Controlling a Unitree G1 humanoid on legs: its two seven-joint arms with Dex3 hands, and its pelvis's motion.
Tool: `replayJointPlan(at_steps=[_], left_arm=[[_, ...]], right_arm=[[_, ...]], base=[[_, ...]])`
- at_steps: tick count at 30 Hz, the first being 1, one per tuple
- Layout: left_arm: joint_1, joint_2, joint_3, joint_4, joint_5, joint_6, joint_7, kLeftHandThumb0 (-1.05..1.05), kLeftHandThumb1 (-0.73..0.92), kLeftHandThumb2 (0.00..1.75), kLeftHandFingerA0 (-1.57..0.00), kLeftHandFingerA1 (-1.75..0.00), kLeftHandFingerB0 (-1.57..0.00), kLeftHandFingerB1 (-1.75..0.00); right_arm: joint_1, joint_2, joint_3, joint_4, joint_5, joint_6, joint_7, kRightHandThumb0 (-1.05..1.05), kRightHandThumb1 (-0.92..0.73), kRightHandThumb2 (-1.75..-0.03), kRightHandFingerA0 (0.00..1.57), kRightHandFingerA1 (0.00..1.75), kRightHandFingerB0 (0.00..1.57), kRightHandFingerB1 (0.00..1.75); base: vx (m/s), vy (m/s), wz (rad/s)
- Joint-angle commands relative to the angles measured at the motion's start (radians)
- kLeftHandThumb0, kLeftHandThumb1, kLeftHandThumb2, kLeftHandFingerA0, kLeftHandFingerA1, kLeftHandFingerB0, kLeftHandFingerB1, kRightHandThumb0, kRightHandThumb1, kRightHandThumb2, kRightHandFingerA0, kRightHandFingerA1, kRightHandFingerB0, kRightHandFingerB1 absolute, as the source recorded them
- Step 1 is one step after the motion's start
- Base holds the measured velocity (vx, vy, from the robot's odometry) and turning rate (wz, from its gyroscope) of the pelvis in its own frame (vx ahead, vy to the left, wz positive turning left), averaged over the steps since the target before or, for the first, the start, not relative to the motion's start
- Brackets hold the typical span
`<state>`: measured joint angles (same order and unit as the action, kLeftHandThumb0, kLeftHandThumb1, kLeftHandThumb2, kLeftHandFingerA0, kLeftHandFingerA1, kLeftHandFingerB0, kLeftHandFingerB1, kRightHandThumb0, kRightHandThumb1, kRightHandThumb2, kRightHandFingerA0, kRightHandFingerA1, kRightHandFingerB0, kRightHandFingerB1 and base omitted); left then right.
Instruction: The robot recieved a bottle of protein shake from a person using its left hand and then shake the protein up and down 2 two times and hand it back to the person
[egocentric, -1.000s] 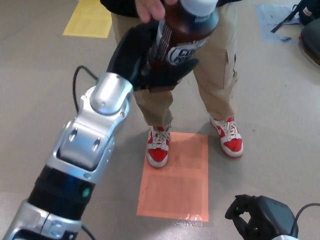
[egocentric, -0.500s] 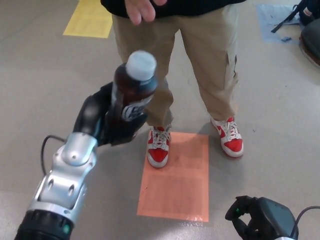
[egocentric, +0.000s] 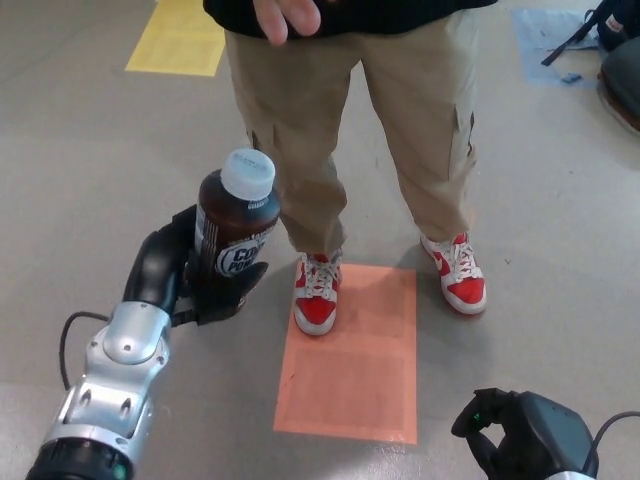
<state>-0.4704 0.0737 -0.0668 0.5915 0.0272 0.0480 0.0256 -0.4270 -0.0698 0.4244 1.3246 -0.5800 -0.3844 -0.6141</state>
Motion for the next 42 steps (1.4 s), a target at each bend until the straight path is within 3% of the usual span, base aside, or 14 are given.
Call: replayJointPlan(at_steps=[1, 2, 5, 6, 8, 13, 18, 22, 28, 31, 36, 38, 39, 42], left_arm=[[-0.187, 0.003, 0.093, -0.162, -0.08, 0.098, -0.012, -0.28, 0.86, 0.66, -1.0, -0.62, -0.75, -0.66], [-0.25, 0.011, 0.124, -0.206, -0.105, 0.122, -0.018, -0.27, 0.83, 0.66, -1.06, -0.55, -0.77, -0.74], [-0.321, -0.009, 0.155, -0.215, -0.11, 0.122, 0.004, -0.23, 0.81, 0.64, -1.09, -0.58, -0.75, -0.8], [-0.288, -0.018, 0.142, -0.212, -0.095, 0.124, -0.003, -0.21, 0.82, 0.65, -1.08, -0.61, -0.75, -0.73], [-0.125, -0.032, 0.061, -0.118, -0.022, 0.12, -0.035, -0.23, 0.82, 0.64, -1.08, -0.62, -0.76, -0.72], [0.0, -0.035, -0.02, 0.032, 0.029, 0.087, -0.032, -0.24, 0.81, 0.65, -1.13, -0.62, -0.78, -0.69], [-0.249, -0.002, 0.108, -0.19, -0.106, 0.237, -0.05, -0.27, 0.82, 0.65, -1.09, -0.71, -0.78, -0.74], [-0.269, -0.008, 0.126, -0.217, -0.103, 0.231, -0.059, -0.23, 0.8, 0.64, -1.11, -0.64, -0.81, -0.75], [-0.03, -0.052, -0.007, -0.092, -0.014, 0.205, -0.087, -0.25, 0.82, 0.65, -1.14, -0.64, -0.79, -0.69], [-0.127, -0.039, 0.024, -0.152, -0.056, 0.263, -0.094, -0.28, 0.82, 0.66, -1.12, -0.64, -0.78, -0.72], [-0.36, -0.021, 0.133, -0.279, -0.134, 0.325, -0.081, -0.24, 0.8, 0.64, -1.11, -0.66, -0.82, -0.73], [-0.32, -0.036, 0.127, -0.298, -0.128, 0.321, -0.086, -0.21, 0.81, 0.65, -1.1, -0.66, -0.82, -0.69], [-0.26, -0.041, 0.098, -0.28, -0.104, 0.304, -0.099, -0.22, 0.83, 0.65, -1.1, -0.68, -0.75, -0.77], [-0.113, -0.047, 0.021, -0.198, -0.053, 0.311, -0.116, -0.22, 0.83, 0.66, -1.13, -0.67, -0.75, -0.73]], right_arm=[[-0.005, -0.004, -0.001, -0.001, -0.001, -0.005, -0.001, -0.51, -0.53, -1.13, 0.79, 0.8, 0.87, 0.79], [-0.005, -0.001, 0.001, 0.0, -0.003, -0.003, 0.001, -0.5, -0.59, -1.01, 0.77, 0.72, 0.9, 0.73], [-0.015, 0.001, 0.002, 0.0, -0.003, 0.003, 0.004, -0.51, -0.6, -0.97, 0.8, 0.7, 0.91, 0.73], [-0.014, 0.002, 0.002, 0.001, -0.004, 0.003, 0.001, -0.53, -0.53, -1.09, 0.79, 0.77, 0.88, 0.8], [-0.005, 0.003, 0.0, -0.001, -0.002, -0.009, -0.003, -0.52, -0.54, -1.13, 0.82, 0.81, 0.88, 0.8], [-0.024, -0.006, -0.008, -0.005, 0.004, -0.015, -0.005, -0.51, -0.54, -1.12, 0.84, 0.83, 0.88, 0.8], [-0.032, -0.004, -0.011, -0.003, 0.001, -0.01, -0.004, -0.52, -0.53, -1.14, 0.8, 0.83, 0.87, 0.85], [-0.038, 0.0, -0.005, 0.0, -0.005, 0.0, 0.004, -0.53, -0.53, -1.13, 0.8, 0.8, 0.88, 0.85], [-0.034, -0.004, -0.026, -0.002, 0.014, -0.018, 0.005, -0.51, -0.53, -1.13, 0.79, 0.84, 0.88, 0.85], [-0.049, -0.009, -0.027, -0.003, 0.009, -0.019, 0.002, -0.52, -0.53, -1.14, 0.85, 0.9, 0.87, 0.85], [-0.065, 0.001, -0.026, 0.0, 0.007, 0.006, 0.011, -0.5, -0.62, -0.94, 0.81, 0.7, 0.93, 0.75], [-0.062, 0.001, -0.022, 0.001, 0.002, 0.007, 0.008, -0.5, -0.62, -0.95, 0.81, 0.71, 0.93, 0.76], [-0.059, 0.001, -0.019, 0.002, -0.001, 0.008, 0.007, -0.52, -0.54, -1.11, 0.82, 0.8, 0.89, 0.83], [-0.042, 0.002, -0.009, 0.003, -0.008, 0.006, 0.004, -0.5, -0.57, -1.07, 0.96, 0.85, 0.93, 0.76]], base=[[0.0, 0.0, 0.0], [0.0, 0.0, 0.0], [0.0, 0.0, 0.0], [0.0, 0.0, 0.0], [0.0, 0.0, 0.0], [0.0, 0.0, 0.0], [0.0, 0.0, 0.06], [0.0, 0.0, 0.0], [0.0, 0.0, -0.01], [0.0, 0.0, 0.03], [0.0, 0.0, 0.01], [0.0, 0.0, 0.0], [0.0, 0.0, 0.0], [0.0, 0.0, 0.0]])
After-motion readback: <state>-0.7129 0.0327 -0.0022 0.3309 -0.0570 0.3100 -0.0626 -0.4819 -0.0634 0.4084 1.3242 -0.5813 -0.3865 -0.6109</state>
